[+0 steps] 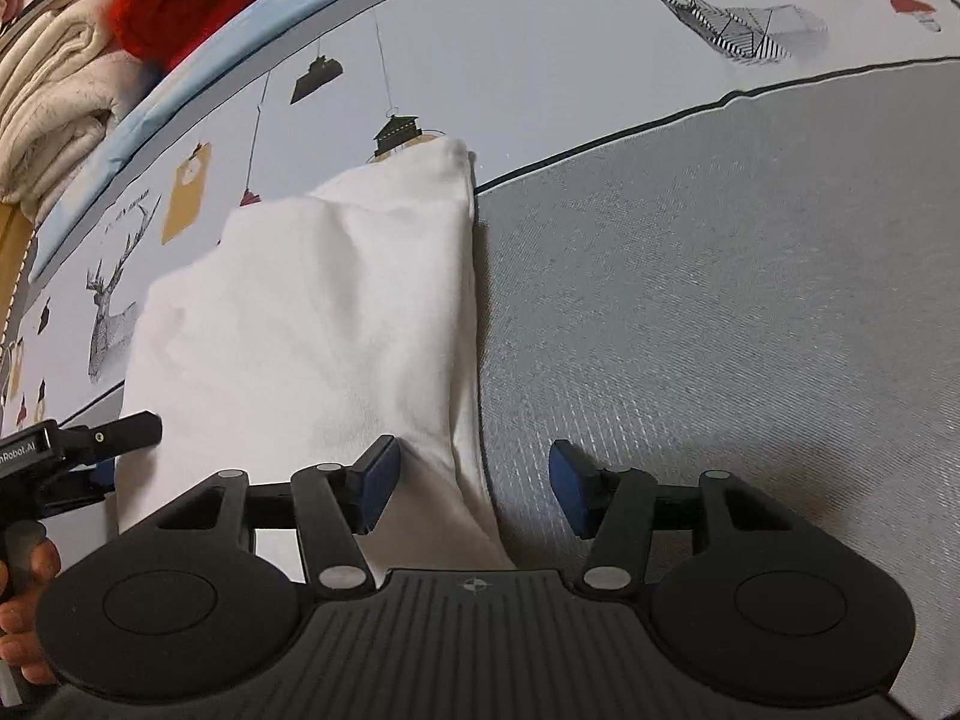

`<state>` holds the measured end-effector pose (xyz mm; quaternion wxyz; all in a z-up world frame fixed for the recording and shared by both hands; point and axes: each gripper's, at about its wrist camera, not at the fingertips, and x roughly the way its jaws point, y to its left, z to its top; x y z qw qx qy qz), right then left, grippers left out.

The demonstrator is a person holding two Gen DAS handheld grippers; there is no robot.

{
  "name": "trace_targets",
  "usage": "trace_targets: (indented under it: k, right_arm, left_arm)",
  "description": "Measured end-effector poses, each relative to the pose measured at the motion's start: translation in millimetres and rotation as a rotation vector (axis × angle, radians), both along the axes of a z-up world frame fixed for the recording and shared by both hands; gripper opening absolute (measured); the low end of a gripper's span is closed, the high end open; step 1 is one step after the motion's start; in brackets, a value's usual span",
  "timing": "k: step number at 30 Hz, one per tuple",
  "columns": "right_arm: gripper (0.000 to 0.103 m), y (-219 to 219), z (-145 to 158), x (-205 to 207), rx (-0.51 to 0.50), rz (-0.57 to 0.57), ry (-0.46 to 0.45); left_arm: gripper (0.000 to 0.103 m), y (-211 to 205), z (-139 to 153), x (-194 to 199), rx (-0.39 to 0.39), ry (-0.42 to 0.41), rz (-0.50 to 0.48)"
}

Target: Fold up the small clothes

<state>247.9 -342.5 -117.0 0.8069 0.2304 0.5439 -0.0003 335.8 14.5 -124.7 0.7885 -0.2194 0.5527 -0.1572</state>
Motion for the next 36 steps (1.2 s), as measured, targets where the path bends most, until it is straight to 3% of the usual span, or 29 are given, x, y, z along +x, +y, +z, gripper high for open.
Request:
trace_targets:
  k: [3, 5, 10, 14, 20, 26, 28, 30, 32, 36]
  right_arm:
    - [0.037, -3, -3, 2, 0.055, -0.015, -0.003]
    - [0.014, -1, -4, 4, 0.086, -0.004, -0.017]
    - [0.002, 10, -3, 11, 0.056, 0.035, -0.041]
    - [0.000, 13, -2, 18, 0.053, 0.015, -0.059]
    - [0.000, 26, 2, 37, 0.046, 0.003, -0.130]
    - [0.000, 39, 22, 61, 0.055, -0.040, -0.270]
    - [0.000, 44, 33, 67, 0.054, -0.043, -0.335]
    - [0.000, 47, 39, 72, 0.013, -0.057, -0.369]
    - [0.004, 47, 38, 76, -0.029, -0.078, -0.347]
    - [0.010, 45, 40, 76, 0.001, -0.040, -0.324]
  left_arm:
    - [0.070, -8, -1, 4, 0.007, -0.021, -0.021]
    - [0.066, -13, -1, 5, 0.025, -0.035, -0.031]
    - [0.045, -20, 3, 7, 0.067, -0.073, -0.048]
    - [0.038, -23, 11, 9, 0.101, -0.120, -0.064]
    - [0.036, -11, 22, 27, 0.131, -0.186, -0.039]
    - [0.035, 12, 46, 50, 0.130, -0.291, 0.016]
    - [0.038, 24, 58, 56, 0.121, -0.341, 0.050]
    - [0.047, 39, 68, 58, 0.124, -0.388, 0.122]
    - [0.053, 51, 73, 60, 0.112, -0.374, 0.137]
    - [0.053, 58, 60, 56, 0.118, -0.258, 0.056]
